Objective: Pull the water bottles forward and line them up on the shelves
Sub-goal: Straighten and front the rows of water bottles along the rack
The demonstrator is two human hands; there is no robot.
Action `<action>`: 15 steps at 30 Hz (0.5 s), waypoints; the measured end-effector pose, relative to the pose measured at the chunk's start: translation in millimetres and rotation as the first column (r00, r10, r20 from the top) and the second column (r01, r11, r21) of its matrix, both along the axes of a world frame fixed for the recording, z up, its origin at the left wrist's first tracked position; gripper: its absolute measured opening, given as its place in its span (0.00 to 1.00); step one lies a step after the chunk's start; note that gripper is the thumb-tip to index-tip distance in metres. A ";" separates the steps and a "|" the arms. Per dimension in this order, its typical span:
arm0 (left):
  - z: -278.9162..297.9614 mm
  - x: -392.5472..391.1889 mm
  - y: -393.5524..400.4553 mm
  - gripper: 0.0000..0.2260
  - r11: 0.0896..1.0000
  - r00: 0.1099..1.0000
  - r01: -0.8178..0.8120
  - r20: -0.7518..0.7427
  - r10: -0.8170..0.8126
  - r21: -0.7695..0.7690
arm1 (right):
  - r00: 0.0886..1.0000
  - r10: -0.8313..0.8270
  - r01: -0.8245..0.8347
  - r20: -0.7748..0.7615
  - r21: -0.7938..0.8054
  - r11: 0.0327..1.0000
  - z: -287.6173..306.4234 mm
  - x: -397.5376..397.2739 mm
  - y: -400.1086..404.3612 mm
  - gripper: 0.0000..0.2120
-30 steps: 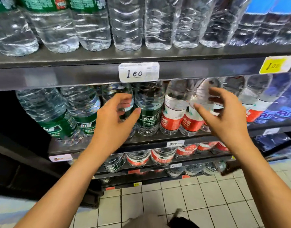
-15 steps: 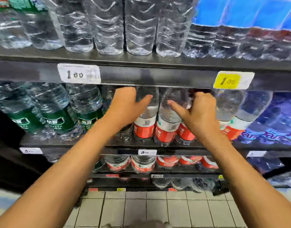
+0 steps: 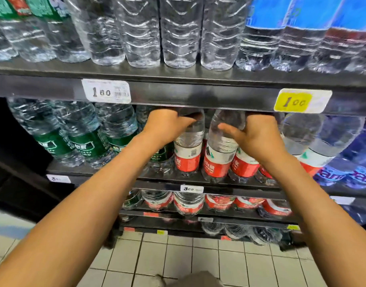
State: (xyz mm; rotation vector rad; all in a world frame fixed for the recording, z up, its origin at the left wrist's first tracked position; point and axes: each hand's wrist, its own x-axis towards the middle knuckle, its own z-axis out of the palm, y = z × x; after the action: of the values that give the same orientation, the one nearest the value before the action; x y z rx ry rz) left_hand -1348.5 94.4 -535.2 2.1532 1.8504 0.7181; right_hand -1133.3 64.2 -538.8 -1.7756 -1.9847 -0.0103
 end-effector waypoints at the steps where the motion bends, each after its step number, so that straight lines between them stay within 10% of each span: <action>1: 0.0 0.3 0.4 0.25 1.000 0.999 -0.011 -0.035 0.011 0.018 | 0.998 0.012 -0.014 -0.059 -0.032 0.999 1.8 2.8 0.3 0.24; 15: -0.2 -5.9 7.6 0.23 0.975 0.993 0.055 -0.095 -0.077 -0.217 | 0.996 -0.037 0.030 -0.083 -0.088 0.996 13.3 0.9 -1.1 0.27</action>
State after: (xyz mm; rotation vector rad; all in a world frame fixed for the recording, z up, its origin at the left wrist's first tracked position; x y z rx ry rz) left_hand -1354.4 102.0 -535.3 2.1350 1.8023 0.3804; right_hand -1132.4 63.1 -525.6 -1.8323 -1.9219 0.1395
